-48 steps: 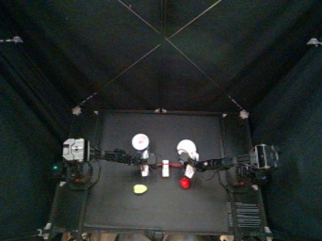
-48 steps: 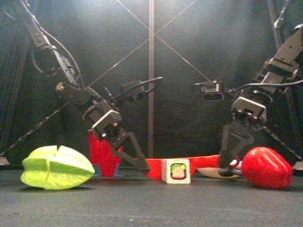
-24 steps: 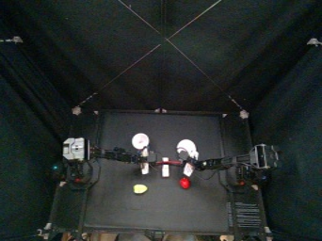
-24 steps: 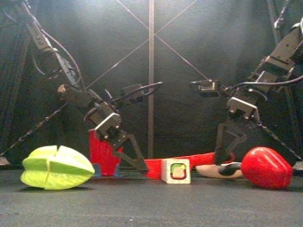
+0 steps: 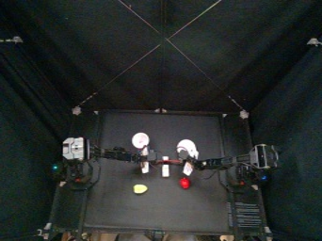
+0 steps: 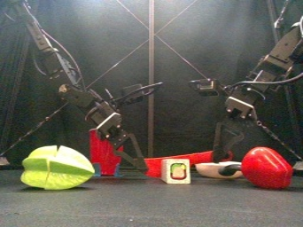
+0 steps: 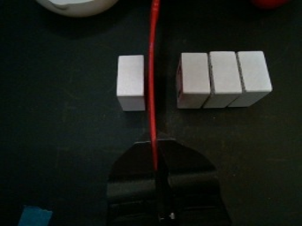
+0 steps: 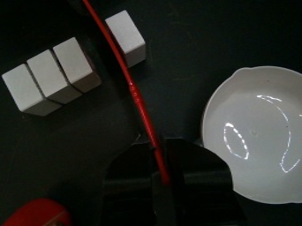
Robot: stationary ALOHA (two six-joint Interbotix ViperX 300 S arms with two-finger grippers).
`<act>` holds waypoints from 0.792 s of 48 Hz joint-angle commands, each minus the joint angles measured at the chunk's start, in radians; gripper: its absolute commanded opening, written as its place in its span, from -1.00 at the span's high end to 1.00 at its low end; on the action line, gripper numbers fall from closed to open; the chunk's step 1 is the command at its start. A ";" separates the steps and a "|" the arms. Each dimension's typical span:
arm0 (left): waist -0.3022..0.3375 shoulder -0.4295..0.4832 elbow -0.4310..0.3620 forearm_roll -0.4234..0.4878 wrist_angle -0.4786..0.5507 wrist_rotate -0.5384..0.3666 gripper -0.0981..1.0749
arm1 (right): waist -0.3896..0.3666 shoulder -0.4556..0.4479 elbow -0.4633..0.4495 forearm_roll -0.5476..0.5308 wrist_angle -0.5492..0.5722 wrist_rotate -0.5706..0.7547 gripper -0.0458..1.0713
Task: Cut sushi roll
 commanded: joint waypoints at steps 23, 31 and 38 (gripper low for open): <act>-0.074 -0.115 -0.018 0.015 -0.035 -0.003 0.48 | 0.000 -0.138 -0.038 -0.003 0.025 0.009 0.42; -0.084 -0.114 -0.020 0.015 -0.034 -0.003 0.48 | 0.011 -0.140 -0.037 -0.003 0.025 0.009 0.42; -0.084 -0.114 -0.025 0.015 -0.035 -0.003 0.48 | 0.015 -0.138 -0.035 -0.003 0.025 0.008 0.42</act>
